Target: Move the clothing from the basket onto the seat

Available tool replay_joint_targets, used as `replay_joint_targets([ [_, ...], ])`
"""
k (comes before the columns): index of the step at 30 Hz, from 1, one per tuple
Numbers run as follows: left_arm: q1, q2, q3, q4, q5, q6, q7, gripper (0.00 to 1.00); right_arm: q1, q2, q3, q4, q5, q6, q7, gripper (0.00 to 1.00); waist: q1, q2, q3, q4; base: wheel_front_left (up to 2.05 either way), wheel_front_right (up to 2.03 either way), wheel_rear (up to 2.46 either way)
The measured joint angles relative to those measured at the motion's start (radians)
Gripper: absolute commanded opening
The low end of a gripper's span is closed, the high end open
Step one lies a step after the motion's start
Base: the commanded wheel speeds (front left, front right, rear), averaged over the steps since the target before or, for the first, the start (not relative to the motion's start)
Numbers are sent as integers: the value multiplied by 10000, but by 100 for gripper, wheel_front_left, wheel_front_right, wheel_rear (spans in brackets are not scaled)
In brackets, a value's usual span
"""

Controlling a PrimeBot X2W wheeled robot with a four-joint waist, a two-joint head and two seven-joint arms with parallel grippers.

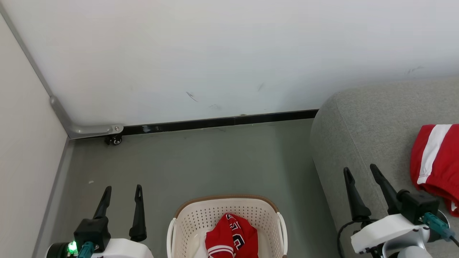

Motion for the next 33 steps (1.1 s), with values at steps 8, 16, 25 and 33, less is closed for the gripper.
replay_joint_targets([
  [8, 0, 10, -33, 4, 2, -50, 0, 100, 160, 144, -6, -305, -75, 0, 90, 100, 0, 0, 71, -24, 0, 0, 0],
  [16, -2, 23, -31, 6, 2, -54, 0, 100, 360, 242, -29, -575, -140, 0, 180, 100, 0, 0, 145, -62, 0, 0, 0],
  [25, -6, 73, -29, 2, 10, -54, -2, 100, 525, 293, -77, -903, -144, 0, 265, 100, 0, 0, 293, -92, 0, 0, 0],
  [33, -48, 107, -178, 13, 96, -136, -2, 100, 739, 332, -230, -1231, -182, 0, 265, 100, 0, 0, 496, -133, 0, 0, 0],
])
